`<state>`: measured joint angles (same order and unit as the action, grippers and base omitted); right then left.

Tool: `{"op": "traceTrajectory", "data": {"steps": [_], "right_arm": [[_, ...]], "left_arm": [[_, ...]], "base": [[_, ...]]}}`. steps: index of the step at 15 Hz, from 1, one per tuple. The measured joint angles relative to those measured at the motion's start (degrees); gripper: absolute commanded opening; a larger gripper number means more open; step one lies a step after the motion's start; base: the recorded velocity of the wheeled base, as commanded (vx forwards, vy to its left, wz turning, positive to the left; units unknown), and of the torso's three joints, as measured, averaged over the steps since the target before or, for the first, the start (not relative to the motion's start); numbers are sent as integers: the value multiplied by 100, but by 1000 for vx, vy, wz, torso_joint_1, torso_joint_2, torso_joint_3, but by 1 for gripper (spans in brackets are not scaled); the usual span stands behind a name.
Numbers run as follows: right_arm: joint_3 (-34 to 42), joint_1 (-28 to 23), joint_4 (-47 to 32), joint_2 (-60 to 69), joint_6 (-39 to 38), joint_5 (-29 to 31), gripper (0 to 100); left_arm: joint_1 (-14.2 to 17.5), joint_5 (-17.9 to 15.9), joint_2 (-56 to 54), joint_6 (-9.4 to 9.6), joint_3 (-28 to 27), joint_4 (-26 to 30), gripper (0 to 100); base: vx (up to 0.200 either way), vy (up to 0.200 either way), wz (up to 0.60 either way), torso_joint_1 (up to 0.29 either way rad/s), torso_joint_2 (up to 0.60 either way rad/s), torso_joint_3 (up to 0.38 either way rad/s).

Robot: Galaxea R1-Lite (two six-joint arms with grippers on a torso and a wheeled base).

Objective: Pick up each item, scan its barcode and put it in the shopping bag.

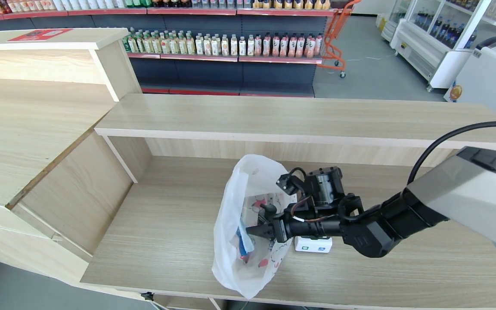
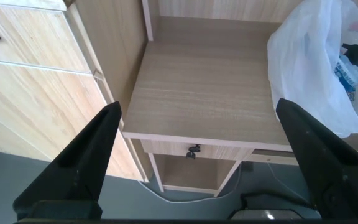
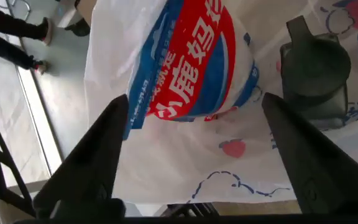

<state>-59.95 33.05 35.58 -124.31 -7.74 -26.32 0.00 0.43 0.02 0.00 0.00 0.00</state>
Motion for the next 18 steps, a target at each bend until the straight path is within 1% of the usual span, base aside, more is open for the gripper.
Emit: {"op": "traceTrajectory", "data": {"steps": [3, 6, 9, 11, 12, 14, 16, 18], "right_arm": [[-187, -1, -4, 107, -723, -1, 100], [-129, -100, -17, 527, -1547, -1, 100], [133, -191, -45, 1180, -2236, -17, 100], [528, -297, -41, 1744, -2316, -15, 100], [802, -380, -34, 2087, -2214, -12, 100], [1481, -720, -34, 2872, -1634, 2, 100], [2222, -1384, -116, 3744, -837, 82, 100], [3060, -2198, -233, 4680, -74, 352, 100]], "left_arm": [[0, 0, 0, 0, 0, 0, 100], [0, 0, 0, 0, 0, 0, 100], [0, 0, 0, 0, 0, 0, 100], [0, 0, 0, 0, 0, 0, 100], [0, 0, 0, 0, 0, 0, 100], [0, 0, 0, 0, 0, 0, 100], [0, -2, 0, 0, 0, 0, 100], [0, 0, 0, 0, 0, 0, 100]], "base": [[0, 0, 0, 0, 0, 0], [0, 0, 0, 0, 0, 0], [0, 0, 0, 0, 0, 0], [0, 0, 0, 0, 0, 0], [0, 0, 0, 0, 0, 0], [0, 0, 0, 0, 0, 0], [0, 0, 0, 0, 0, 0], [0, 0, 0, 0, 0, 0]]}}
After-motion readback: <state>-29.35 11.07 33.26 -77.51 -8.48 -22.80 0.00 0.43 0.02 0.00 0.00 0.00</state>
